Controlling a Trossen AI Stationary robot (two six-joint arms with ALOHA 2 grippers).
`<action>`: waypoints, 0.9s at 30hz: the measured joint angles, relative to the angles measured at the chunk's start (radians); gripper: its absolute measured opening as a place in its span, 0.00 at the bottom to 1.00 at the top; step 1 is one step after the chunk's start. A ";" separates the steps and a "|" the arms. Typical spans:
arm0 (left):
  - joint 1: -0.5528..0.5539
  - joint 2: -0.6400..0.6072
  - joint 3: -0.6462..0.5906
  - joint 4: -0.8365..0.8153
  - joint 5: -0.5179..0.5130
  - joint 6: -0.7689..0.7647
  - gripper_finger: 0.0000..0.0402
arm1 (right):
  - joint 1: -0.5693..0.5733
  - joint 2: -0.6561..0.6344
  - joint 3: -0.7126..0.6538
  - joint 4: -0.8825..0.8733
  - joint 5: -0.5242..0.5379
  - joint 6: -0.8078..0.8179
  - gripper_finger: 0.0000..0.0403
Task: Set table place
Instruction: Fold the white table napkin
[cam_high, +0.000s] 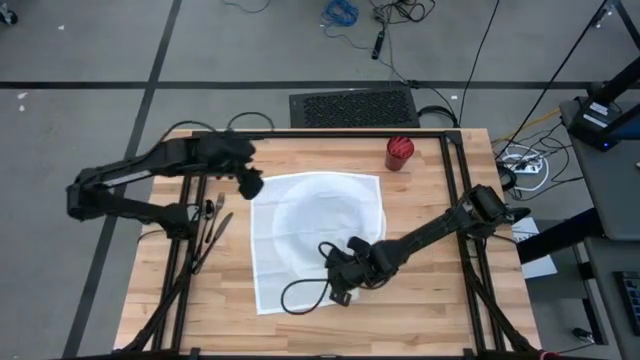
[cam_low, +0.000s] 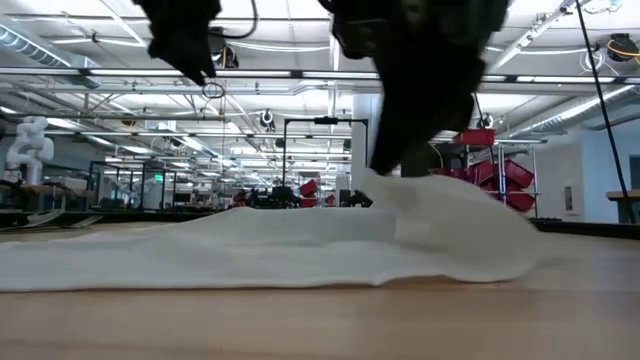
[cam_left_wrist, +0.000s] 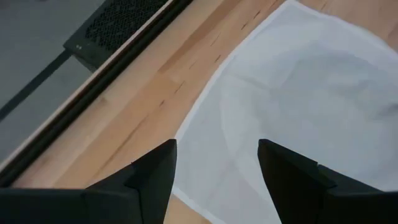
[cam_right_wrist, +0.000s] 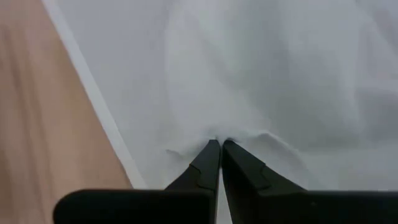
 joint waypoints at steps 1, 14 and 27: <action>-0.002 -0.030 -0.016 -0.002 0.005 -0.009 0.53 | -0.012 0.000 0.000 0.035 0.000 -0.024 0.00; -0.047 -0.186 -0.099 -0.036 0.044 -0.086 0.53 | -0.105 0.093 0.001 0.386 -0.106 -0.216 0.00; -0.067 -0.030 -0.099 0.065 0.059 -0.085 0.53 | -0.011 0.228 0.141 0.303 -0.142 -0.206 0.00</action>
